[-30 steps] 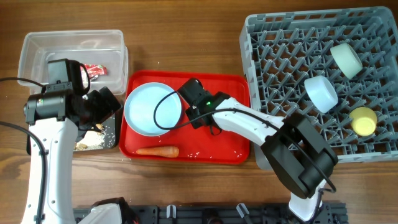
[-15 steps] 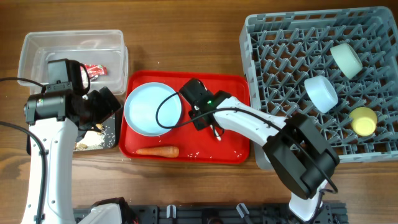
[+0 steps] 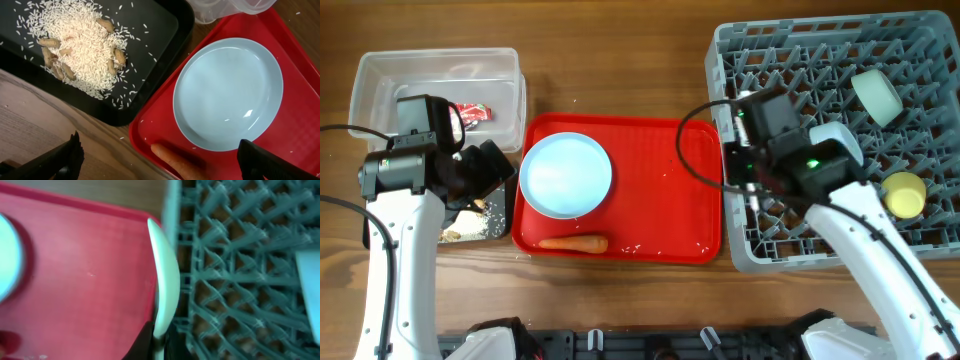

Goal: Sort waste into correct bins and load items into the dishwasher rack
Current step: 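Insert the spoon into the dish rack and release, then grasp the rim of the light-blue plate with the right gripper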

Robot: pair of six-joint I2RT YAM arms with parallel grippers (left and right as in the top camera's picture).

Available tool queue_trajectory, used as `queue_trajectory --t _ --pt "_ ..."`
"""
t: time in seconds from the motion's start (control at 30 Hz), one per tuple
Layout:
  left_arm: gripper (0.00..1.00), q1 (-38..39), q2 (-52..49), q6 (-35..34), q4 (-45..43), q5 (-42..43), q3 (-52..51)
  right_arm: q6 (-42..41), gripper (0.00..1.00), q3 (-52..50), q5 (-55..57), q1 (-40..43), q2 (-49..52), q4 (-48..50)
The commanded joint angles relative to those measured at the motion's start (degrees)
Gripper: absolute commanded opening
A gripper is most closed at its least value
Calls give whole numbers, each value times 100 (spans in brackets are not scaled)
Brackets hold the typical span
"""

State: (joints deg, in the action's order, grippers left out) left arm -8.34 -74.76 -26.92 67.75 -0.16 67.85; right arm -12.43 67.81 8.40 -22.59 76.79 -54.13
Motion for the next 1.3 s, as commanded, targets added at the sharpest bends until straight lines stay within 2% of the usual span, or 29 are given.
queue_trajectory --t 0.0,0.17,0.23,0.3,0.37,0.47,0.5,0.57,0.6,0.7,0.77,0.83,0.93,1.03,1.17,1.23,1.27 --pt "100 -31 61 -57 4 -35 24 195 4 -278 46 595 317 -31" --pt "100 -31 61 -57 4 -33 24 190 4 -852 -363 654 929 431" --pt "100 -31 61 -57 4 -33 24 190 8 -870 -546 649 1113 557" --pt "100 -31 61 -57 4 -33 24 195 27 -857 -551 649 1056 581" --pt "100 -31 61 -57 4 -33 24 190 37 -719 -553 649 787 501" --pt "100 -31 61 -57 4 -33 24 181 39 -251 -837 649 240 656" --pt "100 -31 61 -57 4 -35 24 190 46 -129 -1261 643 83 962" --pt "100 -31 61 -57 2 -33 24 188 48 -96 -2218 629 -52 1674" --pt "100 -31 61 -57 2 -33 24 173 48 -96 -2763 553 -2 2135" --pt "100 -31 61 -57 4 -33 24 33 52 -96 -2776 13 463 2583" --pt "100 -31 61 -59 2 -33 24 7 52 -96 -2756 -562 1178 2855" --pt "100 -31 61 -57 2 -33 24 -437 53 -96 -2393 -1014 1858 3121" --pt "100 -31 61 -57 2 -33 24 -645 55 -96 -2168 -1519 2813 3740" --pt "100 -31 61 -57 2 -33 24 -1102 58 -96 -1781 -1805 3309 4188" --pt "100 -31 61 -59 2 -33 24 -1237 58 -96 -1390 -2048 3630 4500" --pt "100 -31 61 -57 4 -33 24 -1502 46 -96 -1222 -2085 3713 4507" --pt "100 -31 61 -59 4 -31 24 -1569 36 -96 -1224 -2090 3762 4513"
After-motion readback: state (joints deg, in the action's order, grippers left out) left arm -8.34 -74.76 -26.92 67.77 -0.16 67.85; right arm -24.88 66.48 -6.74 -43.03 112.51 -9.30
